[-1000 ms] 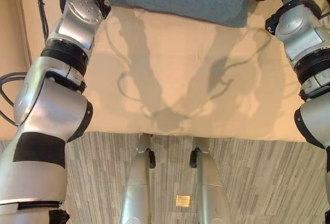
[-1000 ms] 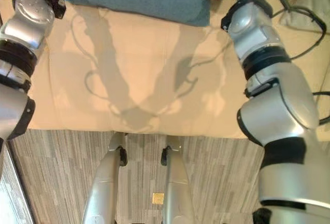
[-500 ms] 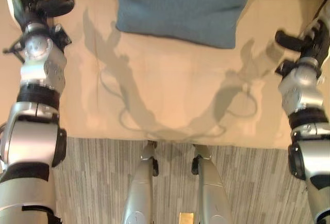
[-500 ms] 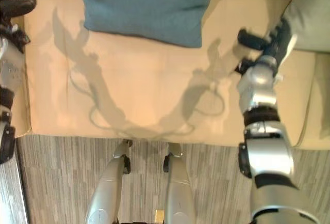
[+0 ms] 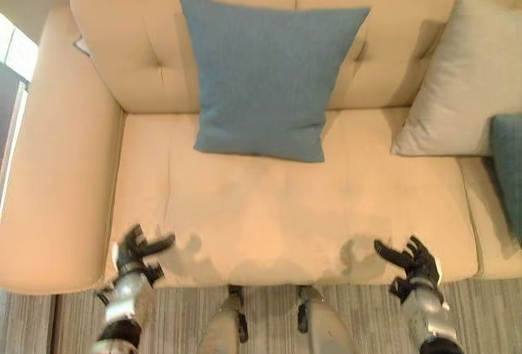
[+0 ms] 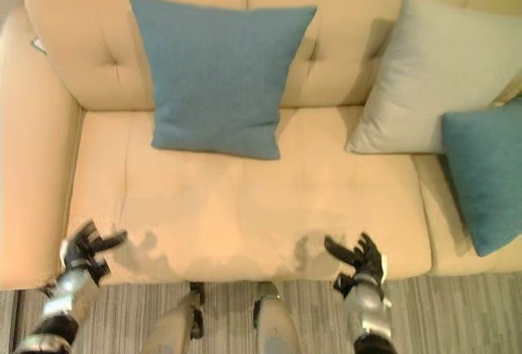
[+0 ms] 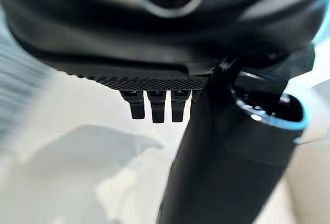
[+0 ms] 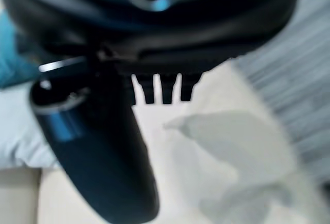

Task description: Pick up all the scattered cushions and arrange them neatly on the sofa.

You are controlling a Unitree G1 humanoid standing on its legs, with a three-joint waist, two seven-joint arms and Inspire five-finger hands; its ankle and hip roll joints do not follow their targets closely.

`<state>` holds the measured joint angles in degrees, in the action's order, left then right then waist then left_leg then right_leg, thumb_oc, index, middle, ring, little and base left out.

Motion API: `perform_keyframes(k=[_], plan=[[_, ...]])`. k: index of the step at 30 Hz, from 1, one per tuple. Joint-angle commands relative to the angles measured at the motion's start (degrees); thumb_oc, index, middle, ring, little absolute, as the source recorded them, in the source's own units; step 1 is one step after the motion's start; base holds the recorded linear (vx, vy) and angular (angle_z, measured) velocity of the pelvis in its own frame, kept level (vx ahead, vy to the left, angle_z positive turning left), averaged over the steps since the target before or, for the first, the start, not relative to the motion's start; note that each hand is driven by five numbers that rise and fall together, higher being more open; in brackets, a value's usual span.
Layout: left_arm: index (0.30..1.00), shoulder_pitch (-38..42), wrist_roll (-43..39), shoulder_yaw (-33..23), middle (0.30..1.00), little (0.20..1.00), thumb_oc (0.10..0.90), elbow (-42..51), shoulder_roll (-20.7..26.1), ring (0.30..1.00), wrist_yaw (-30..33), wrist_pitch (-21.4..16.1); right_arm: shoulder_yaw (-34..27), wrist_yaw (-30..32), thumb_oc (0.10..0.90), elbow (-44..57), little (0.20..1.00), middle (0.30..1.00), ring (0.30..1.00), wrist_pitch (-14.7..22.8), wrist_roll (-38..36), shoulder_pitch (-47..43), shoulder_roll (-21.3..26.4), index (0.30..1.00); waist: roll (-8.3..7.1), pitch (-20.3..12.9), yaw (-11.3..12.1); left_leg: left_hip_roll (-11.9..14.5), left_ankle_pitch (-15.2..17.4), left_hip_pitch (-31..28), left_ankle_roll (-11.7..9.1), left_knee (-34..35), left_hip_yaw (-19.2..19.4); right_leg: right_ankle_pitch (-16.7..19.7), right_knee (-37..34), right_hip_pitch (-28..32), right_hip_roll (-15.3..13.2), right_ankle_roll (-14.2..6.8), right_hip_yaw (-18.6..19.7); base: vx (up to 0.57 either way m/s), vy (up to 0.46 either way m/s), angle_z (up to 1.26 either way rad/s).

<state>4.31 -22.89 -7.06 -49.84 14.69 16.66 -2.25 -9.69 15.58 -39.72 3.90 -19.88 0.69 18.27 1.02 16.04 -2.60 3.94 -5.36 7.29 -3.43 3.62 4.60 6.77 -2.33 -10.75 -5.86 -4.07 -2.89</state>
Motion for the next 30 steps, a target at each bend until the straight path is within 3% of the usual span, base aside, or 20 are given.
perform_keyframes(k=[1,2,6,9,14,16,19,20,21,22,23,24,26,29,30], plan=[[0.900,-4.7,6.4,-1.7,0.900,0.900,0.800,-10.6,2.1,0.900,0.7,-1.7,-3.3,1.3,0.800,-0.5,0.900,0.900,0.900,2.3,8.9,4.8,4.0,0.900,-0.68,-11.5,0.4,4.4,5.2,0.1,-2.3,-5.8,0.0,-6.3,5.3,3.4,-5.0,-5.5,-0.8,0.03,-0.064,-0.05],[0.900,-4.6,6.4,-1.7,0.900,0.900,0.800,-10.7,2.1,0.900,0.7,-1.7,-3.2,1.3,0.800,-0.6,0.900,0.900,0.900,2.4,8.9,4.8,4.0,0.900,-0.67,-11.4,0.5,4.4,5.2,-0.2,-2.3,-5.7,0.0,-6.3,5.3,3.6,-5.0,-5.5,-0.8,0.02,-0.048,-0.06],[0.900,-7.4,11.9,-5.3,0.900,0.900,0.800,-24.3,5.1,0.900,4.2,0.2,-2.2,1.6,0.800,-17.0,0.900,0.900,0.900,2.0,8.5,3.9,5.2,0.900,-0.36,-14.4,1.6,4.9,3.3,-3.1,-3.3,-2.6,0.5,-6.5,3.0,6.9,-3.9,-5.4,-1.7,0.00,-0.118,-0.03],[0.900,-9.5,13.4,-6.9,0.900,0.900,0.800,-28.1,6.6,0.900,4.2,1.2,-0.9,0.8,0.800,-25.1,0.900,0.900,0.900,1.5,8.8,4.5,5.1,0.900,0.21,-15.8,2.7,5.9,1.6,-4.6,-4.1,-1.1,0.2,-7.8,2.8,8.7,-2.9,-4.8,-2.7,-0.02,-0.140,0.04],[0.900,-12.2,9.7,-10.5,0.900,0.900,0.800,-32.4,7.1,0.900,0.7,2.0,0.8,-1.2,0.800,-30.7,0.900,0.900,0.900,0.1,8.8,5.7,4.1,0.900,2.10,-16.0,4.4,9.7,-2.9,-4.3,-6.0,-1.4,-2.1,-12.1,5.3,11.1,0.2,-2.9,-4.9,-0.11,-0.173,0.23],[0.900,-12.2,9.7,-10.5,0.900,0.900,0.800,-32.4,7.1,0.900,0.6,2.0,0.8,-1.2,0.800,-30.7,0.900,0.900,0.900,0.1,8.8,5.7,4.1,0.900,2.15,-15.9,4.3,9.7,-2.9,-4.3,-6.0,-1.3,-2.2,-12.2,5.3,11.1,0.2,-2.8,-5.0,-0.07,-0.100,0.22],[0.900,-12.4,7.2,-9.9,0.900,0.900,0.800,-31.9,5.3,0.900,-2.4,2.1,5.1,-2.7,0.800,-32.5,0.900,0.900,0.900,-1.3,13.0,6.3,3.8,0.900,3.48,-14.2,5.8,13.0,-9.2,-1.3,-8.5,-3.3,-4.7,-14.4,5.4,13.2,3.5,-0.8,-6.8,-0.21,-0.181,0.19],[0.900,-12.4,7.2,-9.9,0.900,0.900,0.800,-31.9,5.2,0.900,-2.4,2.1,5.1,-2.7,0.800,-32.5,0.900,0.900,0.900,-1.3,13.0,6.3,3.8,0.900,3.53,-14.2,5.7,13.1,-9.3,-1.2,-8.6,-3.3,-4.8,-14.4,5.3,13.3,3.5,-0.8,-6.9,-0.35,-0.113,0.37],[0.900,-11.2,7.2,-7.8,0.900,0.900,0.800,-30.2,4.2,0.900,-2.7,1.7,7.3,-3.0,0.800,-32.2,0.900,0.900,0.900,-1.9,15.8,5.6,4.4,0.900,3.26,-12.2,6.2,13.5,-12.7,1.5,-8.4,-5.6,-3.6,-13.9,5.1,13.5,3.5,-0.3,-8.6,-0.45,-0.142,0.39],[0.900,-10.7,8.4,-6.3,0.900,0.900,0.800,-29.7,3.1,0.900,-2.8,1.6,8.8,-3.4,0.800,-31.9,0.900,0.900,0.900,-2.2,17.2,5.0,4.4,0.900,2.22,-10.8,6.0,13.0,-10.8,2.2,-7.0,-8.5,-0.5,-13.5,5.3,13.2,2.7,0.0,-9.3,-0.45,-0.137,0.46],[0.900,-10.7,8.4,-6.3,0.900,0.900,0.800,-29.7,3.1,0.900,-2.8,1.6,8.8,-3.4,0.800,-31.9,0.900,0.900,0.900,-2.2,17.2,4.9,4.4,0.900,2.28,-10.9,6.0,13.1,-10.9,2.4,-7.0,-8.6,-0.6,-13.3,5.2,13.0,2.8,0.0,-9.3,-0.50,-0.246,0.46],[0.900,-10.5,10.7,-4.2,0.900,0.900,0.800,-28.9,1.9,0.900,-2.7,1.6,10.2,-2.8,0.800,-32.1,0.900,0.900,0.900,-2.3,19.6,4.9,4.1,0.900,0.25,-10.3,5.5,11.3,-5.6,3.5,-5.2,-15.9,4.1,-11.9,5.1,11.8,1.6,0.4,-10.7,-0.44,-0.245,0.48],[0.900,-10.3,10.9,-3.8,0.900,0.900,0.800,-29.5,0.7,0.900,-3.0,1.9,9.5,-2.6,0.800,-32.6,0.900,0.900,0.900,-2.6,18.8,4.0,4.1,0.900,-0.95,-10.6,4.7,9.5,0.7,1.6,-3.7,-20.7,7.9,-10.6,5.1,10.5,0.7,0.6,-11.7,-0.45,-0.227,0.73],[0.900,-10.5,11.9,-2.4,0.900,0.900,0.800,-30.8,-1.7,0.900,-3.7,2.5,7.9,-2.6,0.800,-34.4,0.900,0.900,0.900,-2.8,17.1,3.2,4.0,0.900,-1.33,-11.9,3.5,4.5,7.7,-4.3,-2.3,-24.0,8.1,-9.1,5.4,9.1,0.2,0.2,-13.4,-0.25,-0.052,0.29],[0.900,-10.5,11.5,-1.7,0.900,0.900,0.800,-31.4,-3.2,0.900,-4.8,2.6,7.2,-2.7,0.800,-34.7,0.900,0.900,0.900,-2.6,16.3,3.0,3.8,0.900,-0.43,-12.8,2.4,2.7,10.2,-9.0,-2.2,-23.9,6.9,-8.2,6.3,7.3,0.7,0.1,-14.3,-0.29,0.039,0.10]])
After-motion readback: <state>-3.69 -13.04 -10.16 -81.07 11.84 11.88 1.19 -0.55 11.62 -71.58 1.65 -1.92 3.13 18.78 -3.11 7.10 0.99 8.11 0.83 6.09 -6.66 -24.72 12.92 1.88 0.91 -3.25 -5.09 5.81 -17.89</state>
